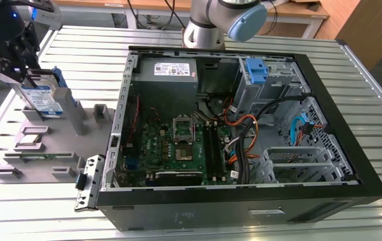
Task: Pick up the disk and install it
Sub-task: 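Pick up the disk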
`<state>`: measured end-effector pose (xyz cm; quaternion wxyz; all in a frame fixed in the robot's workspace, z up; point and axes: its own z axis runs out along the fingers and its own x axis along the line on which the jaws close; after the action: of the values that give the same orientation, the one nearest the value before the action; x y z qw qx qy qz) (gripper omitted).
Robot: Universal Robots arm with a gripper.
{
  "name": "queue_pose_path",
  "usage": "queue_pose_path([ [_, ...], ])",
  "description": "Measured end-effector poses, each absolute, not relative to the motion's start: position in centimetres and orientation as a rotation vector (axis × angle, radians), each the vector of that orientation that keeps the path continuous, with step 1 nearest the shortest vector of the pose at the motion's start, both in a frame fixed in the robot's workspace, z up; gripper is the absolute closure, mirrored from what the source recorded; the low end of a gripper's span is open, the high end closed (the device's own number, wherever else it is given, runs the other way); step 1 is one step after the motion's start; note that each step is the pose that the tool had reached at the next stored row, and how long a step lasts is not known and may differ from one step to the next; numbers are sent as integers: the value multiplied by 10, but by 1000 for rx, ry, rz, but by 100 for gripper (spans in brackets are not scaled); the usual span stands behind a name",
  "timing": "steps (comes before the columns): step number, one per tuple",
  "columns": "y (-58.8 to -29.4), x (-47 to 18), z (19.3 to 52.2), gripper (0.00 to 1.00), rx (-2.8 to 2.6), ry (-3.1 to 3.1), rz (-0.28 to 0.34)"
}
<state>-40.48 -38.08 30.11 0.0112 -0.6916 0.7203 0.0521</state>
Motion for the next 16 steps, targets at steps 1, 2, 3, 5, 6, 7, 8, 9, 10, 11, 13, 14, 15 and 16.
queue_pose_path([
  [1, -381, -405, 301, 53, -2161, 2244, 163],
  [2, -381, -405, 300, 53, -2166, 2240, 163],
  [3, -380, -405, 300, 53, -2171, 2235, 163],
  [5, -380, -405, 300, 53, -2174, 2232, 163],
  [6, -380, -405, 300, 53, -2175, 2232, 163],
  [7, -380, -405, 300, 53, -2175, 2232, 163],
  [8, -380, -405, 299, 53, -2174, 2232, 163],
  [9, -380, -405, 299, 53, -2174, 2232, 163],
  [10, -380, -405, 299, 53, -2174, 2232, 163],
  [11, -380, -405, 300, 53, -2174, 2232, 163],
  [13, -379, -405, 300, 53, -2175, 2232, 163],
  [14, -379, -405, 300, 53, -2175, 2232, 163],
  [15, -379, -405, 300, 53, -2174, 2232, 163],
  [16, -379, -405, 300, 53, -2174, 2232, 163],
])
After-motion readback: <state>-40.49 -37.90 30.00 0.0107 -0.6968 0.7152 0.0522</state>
